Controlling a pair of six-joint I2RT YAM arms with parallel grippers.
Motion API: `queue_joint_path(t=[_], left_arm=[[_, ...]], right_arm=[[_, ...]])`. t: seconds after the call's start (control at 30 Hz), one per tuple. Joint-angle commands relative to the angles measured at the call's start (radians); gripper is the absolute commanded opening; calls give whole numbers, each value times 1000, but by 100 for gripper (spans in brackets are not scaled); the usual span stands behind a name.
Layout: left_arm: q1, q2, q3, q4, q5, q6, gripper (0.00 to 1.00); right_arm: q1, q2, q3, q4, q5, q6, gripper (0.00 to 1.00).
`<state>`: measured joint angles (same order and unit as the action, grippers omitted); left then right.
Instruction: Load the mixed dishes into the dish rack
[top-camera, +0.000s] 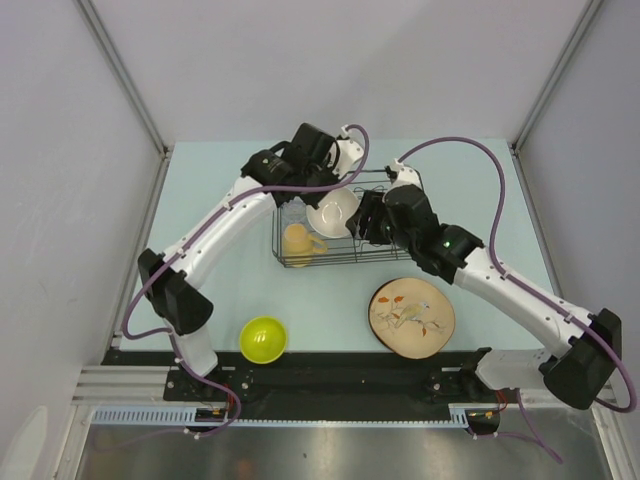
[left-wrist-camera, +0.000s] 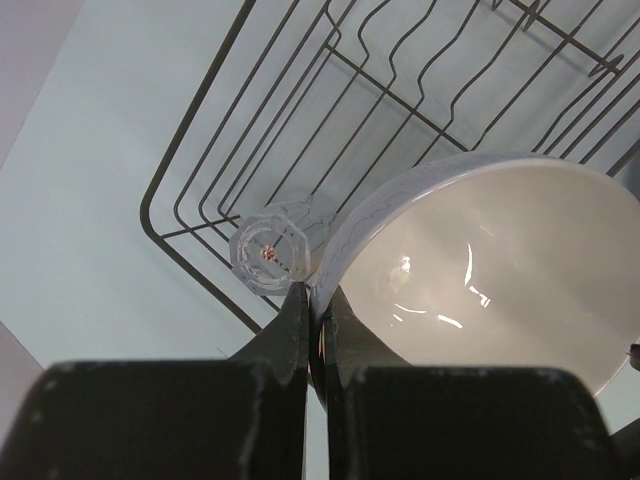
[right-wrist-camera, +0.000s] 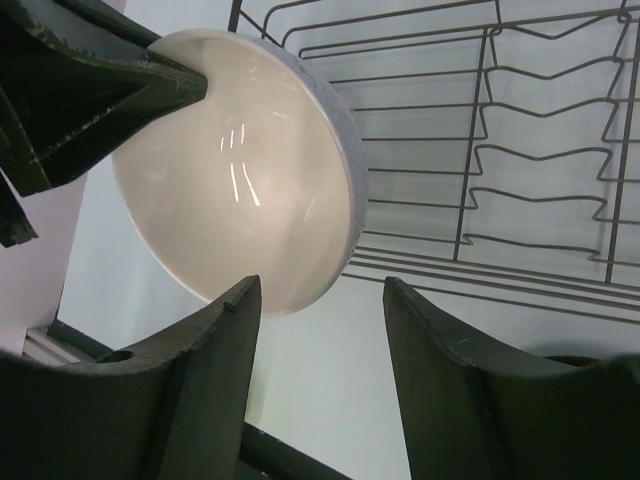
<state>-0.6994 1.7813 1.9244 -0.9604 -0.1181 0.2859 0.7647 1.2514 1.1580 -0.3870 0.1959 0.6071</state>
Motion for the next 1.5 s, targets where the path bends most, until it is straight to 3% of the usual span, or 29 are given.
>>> queue_joint_path(t=[0.0, 0.37, 0.47, 0.5, 0.57, 0.7, 0.73, 0.77, 0.83, 0.9, 1.0, 1.03, 1.2, 1.3, 1.47], left_arm=[[-14, -80, 8, 42, 21, -33, 0], [-31, -108, 2, 34, 54, -47, 0], [-31, -117, -22, 37, 57, -45, 0], [-31, -117, -27, 38, 64, -44, 0], [-31, -126, -42, 45, 69, -47, 0], [-31, -126, -47, 48, 77, -53, 0], [-31, -128, -47, 48, 89, -53, 4], [-31, -129, -44, 49, 92, -57, 25], [-29, -138, -39, 52, 97, -60, 55], [-29, -146, -22, 52, 97, -48, 61], [-8, -160, -2, 52, 109, -48, 93], [0, -169, 2, 51, 110, -53, 99], [96, -206, 36, 32, 268, -93, 100], [213, -262, 62, 22, 406, -129, 100], [432, -342, 9, 5, 551, -139, 100]], right_arm=[[-2, 22, 39, 71, 46, -24, 57], [-4, 86, 39, 135, 68, -36, 42], [-2, 80, 39, 145, 82, -49, 25], [-4, 77, 40, 142, 85, -55, 12], [-4, 71, 49, 120, 105, -73, 1], [-2, 65, 83, 74, 143, -113, 0], [-2, 65, 89, 51, 151, -121, 0], [-2, 65, 100, 40, 169, -141, 0], [-1, 74, 141, -7, 189, -159, 0], [-1, 77, 167, -38, 217, -190, 0], [-2, 94, 227, -105, 246, -225, 0], [-4, 112, 244, -140, 250, -233, 0], [-24, 238, 448, -320, 298, -282, 0], [-36, 354, 621, -500, 362, -313, 0], [-108, 521, 842, -648, 483, -354, 0]])
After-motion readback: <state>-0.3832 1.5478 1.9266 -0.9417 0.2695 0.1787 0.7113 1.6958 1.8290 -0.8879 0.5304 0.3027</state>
